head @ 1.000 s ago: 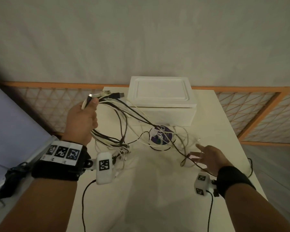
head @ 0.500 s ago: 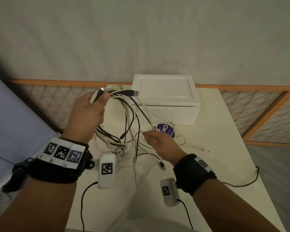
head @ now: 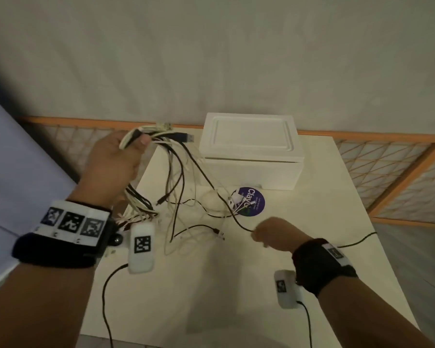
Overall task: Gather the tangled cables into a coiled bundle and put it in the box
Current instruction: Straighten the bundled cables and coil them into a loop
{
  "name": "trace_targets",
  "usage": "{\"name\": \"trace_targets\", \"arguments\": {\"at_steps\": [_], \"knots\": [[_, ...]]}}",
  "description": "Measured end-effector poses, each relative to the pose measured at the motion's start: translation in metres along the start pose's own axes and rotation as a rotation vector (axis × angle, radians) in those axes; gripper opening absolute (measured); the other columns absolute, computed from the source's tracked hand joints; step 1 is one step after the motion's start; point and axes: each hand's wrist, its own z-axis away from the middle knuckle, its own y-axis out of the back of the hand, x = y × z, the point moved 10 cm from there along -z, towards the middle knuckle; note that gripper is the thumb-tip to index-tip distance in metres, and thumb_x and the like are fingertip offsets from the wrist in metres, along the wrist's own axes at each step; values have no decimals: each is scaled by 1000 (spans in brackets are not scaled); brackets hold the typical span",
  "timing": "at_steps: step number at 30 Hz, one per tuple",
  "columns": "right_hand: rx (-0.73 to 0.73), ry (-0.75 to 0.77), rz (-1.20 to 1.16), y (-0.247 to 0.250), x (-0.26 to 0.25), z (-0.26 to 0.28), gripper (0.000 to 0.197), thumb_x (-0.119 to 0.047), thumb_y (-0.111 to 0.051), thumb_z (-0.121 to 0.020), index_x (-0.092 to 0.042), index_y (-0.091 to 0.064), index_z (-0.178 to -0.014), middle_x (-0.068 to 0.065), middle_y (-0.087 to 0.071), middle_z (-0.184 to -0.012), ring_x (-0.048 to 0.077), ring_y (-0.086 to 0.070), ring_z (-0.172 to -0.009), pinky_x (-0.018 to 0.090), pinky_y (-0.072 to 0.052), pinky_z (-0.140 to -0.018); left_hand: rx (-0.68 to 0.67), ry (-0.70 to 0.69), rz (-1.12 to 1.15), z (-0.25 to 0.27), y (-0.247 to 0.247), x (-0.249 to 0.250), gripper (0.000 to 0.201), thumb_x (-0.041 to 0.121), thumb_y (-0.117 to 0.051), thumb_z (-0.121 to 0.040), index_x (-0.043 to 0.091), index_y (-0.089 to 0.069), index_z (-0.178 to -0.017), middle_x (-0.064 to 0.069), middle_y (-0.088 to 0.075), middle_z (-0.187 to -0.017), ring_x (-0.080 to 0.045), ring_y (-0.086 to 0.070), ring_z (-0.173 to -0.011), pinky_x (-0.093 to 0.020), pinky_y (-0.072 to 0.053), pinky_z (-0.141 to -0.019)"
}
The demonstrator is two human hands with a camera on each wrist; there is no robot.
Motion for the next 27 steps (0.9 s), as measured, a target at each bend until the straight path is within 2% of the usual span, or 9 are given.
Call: {"name": "trace_targets", "arguments": {"at_steps": [3, 7, 11, 13, 16, 19, 23, 25, 27], "knots": [[57, 371, -446, 14, -95, 24, 21, -16, -52, -96, -10, -67, -109, -7, -70, -98, 3, -66, -90, 14, -48, -76, -87, -29, -90, 9, -27, 3, 19, 37, -59, -86, 30, -64, -68, 11, -38, -43, -8, -29, -40, -26, -24, -49], [105, 573, -602, 28, -158, 37, 31, -24, -44, -100, -24, -53, -130, -20, -52, -124, -22, -44, -109, 6, -33, -99, -202, 9, 64, 18, -63, 4, 25, 25, -61, -91, 1, -58, -90, 11, -34, -49, -8, -25, -41, -23, -21, -45], [-78, 412, -594, 8, -148, 19, 37, -57, -31, -96, -43, -62, -111, -15, -54, -127, -1, -49, -115, 25, -29, -100, -268, 48, 181, 23, -84, 10, 21, 15, -53, -96, 12, -48, -76, 8, -28, -51, -7, -20, -41, -18, -19, -40], [-96, 328, -423, -2, -129, 12, 47, -65, -36, -91, -36, -65, -114, -3, -53, -135, 16, -47, -125, 35, -30, -107, -236, 72, 246, 20, -79, 10, 26, 13, -52, -96, 15, -46, -71, 9, -28, -48, -5, -19, -39, -18, -17, -39], [-117, 249, 102, -17, -103, 8, 44, -43, -37, -100, -14, -58, -126, 11, -54, -133, 27, -50, -123, 34, -35, -103, -155, 122, 320, 13, -63, 1, 26, 14, -53, -96, 17, -46, -71, 9, -28, -47, -4, -19, -37, -18, -14, -39], [-86, 257, 343, -18, -80, 8, 37, -30, -46, -99, -11, -58, -128, 8, -55, -134, 25, -50, -124, 29, -35, -103, -111, 159, 316, 10, -54, -12, 27, 18, -55, -96, 18, -47, -70, 7, -29, -49, -5, -19, -38, -20, -13, -40], [129, 163, 253, 9, -33, 7, 44, -30, -65, -86, -29, -53, -129, -2, -57, -130, 22, -56, -116, 28, -42, -98, -94, 191, 277, 9, -56, -26, 31, 20, -54, -96, 17, -45, -67, 11, -29, -44, -4, -19, -36, -20, -13, -40], [219, 155, 244, 22, -15, 10, 65, -34, -68, -80, -40, -39, -138, -7, -46, -142, 21, -55, -117, 35, -44, -100, -83, 202, 264, 8, -58, -31, 31, 19, -55, -96, 16, -46, -67, 11, -30, -43, -4, -20, -36, -19, -14, -39], [267, 174, 184, 35, -4, 18, 73, -38, -69, -80, -45, -31, -142, -23, -27, -148, 7, -39, -130, 28, -33, -108, -69, 203, 262, 5, -56, -34, 30, 19, -55, -96, 16, -48, -67, 11, -30, -42, -3, -20, -36, -18, -15, -39]]}}
